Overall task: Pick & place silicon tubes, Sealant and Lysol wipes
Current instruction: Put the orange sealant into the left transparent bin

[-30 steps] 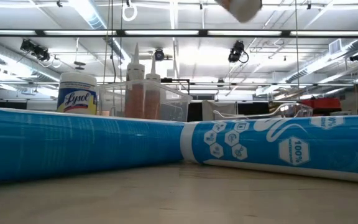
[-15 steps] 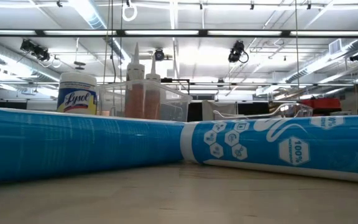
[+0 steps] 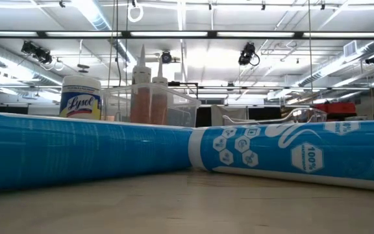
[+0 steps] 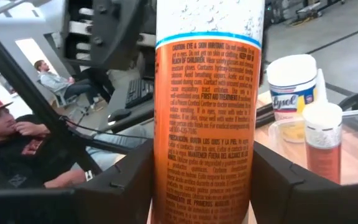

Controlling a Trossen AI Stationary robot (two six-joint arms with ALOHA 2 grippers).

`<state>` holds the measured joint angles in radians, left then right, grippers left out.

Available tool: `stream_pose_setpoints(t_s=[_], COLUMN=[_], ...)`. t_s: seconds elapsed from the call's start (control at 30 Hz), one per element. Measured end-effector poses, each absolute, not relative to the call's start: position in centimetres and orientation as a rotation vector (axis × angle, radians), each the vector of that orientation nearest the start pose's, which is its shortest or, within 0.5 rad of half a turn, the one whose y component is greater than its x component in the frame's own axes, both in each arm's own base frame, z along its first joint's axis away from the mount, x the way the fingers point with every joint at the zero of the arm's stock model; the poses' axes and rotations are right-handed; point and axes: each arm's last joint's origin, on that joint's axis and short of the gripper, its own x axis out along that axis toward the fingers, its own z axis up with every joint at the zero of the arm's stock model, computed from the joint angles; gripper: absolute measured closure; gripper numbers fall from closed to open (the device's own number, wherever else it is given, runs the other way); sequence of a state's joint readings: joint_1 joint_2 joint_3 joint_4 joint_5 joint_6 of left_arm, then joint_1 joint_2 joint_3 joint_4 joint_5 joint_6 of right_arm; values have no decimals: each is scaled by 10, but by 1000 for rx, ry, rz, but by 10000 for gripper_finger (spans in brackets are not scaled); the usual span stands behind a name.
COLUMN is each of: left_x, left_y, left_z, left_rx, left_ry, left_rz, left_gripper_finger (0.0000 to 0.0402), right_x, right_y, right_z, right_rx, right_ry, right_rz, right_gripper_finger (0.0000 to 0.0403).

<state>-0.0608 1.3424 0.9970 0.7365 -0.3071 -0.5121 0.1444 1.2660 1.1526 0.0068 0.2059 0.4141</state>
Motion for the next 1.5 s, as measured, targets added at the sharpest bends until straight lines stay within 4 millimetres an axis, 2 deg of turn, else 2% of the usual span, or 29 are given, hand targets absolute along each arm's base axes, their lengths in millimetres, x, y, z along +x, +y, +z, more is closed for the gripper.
stream_pose_setpoints(t_s=[0.43,0.87,1.03,1.27,1.5], left_x=[299,299,299,299,299], left_y=[-7,-7,-7,-8,-8], left_z=[372,372,372,372,372], left_rx=[-567,-559,-551,-525,-522], left_ry=[-452,-434,-442,-438,-436], left_rz=[99,77,77,73,71], left_gripper_finger=[78,82,109,180,180], right_x=[299,302,303,303,303], right_y=[38,38,34,30,29], right_z=[367,370,370,370,369], right_rx=[410,417,425,430,430], right_ry=[100,52,55,56,62], right_rz=[-57,-36,-27,-24,-22], right_gripper_finger=[203,204,204,205,205])
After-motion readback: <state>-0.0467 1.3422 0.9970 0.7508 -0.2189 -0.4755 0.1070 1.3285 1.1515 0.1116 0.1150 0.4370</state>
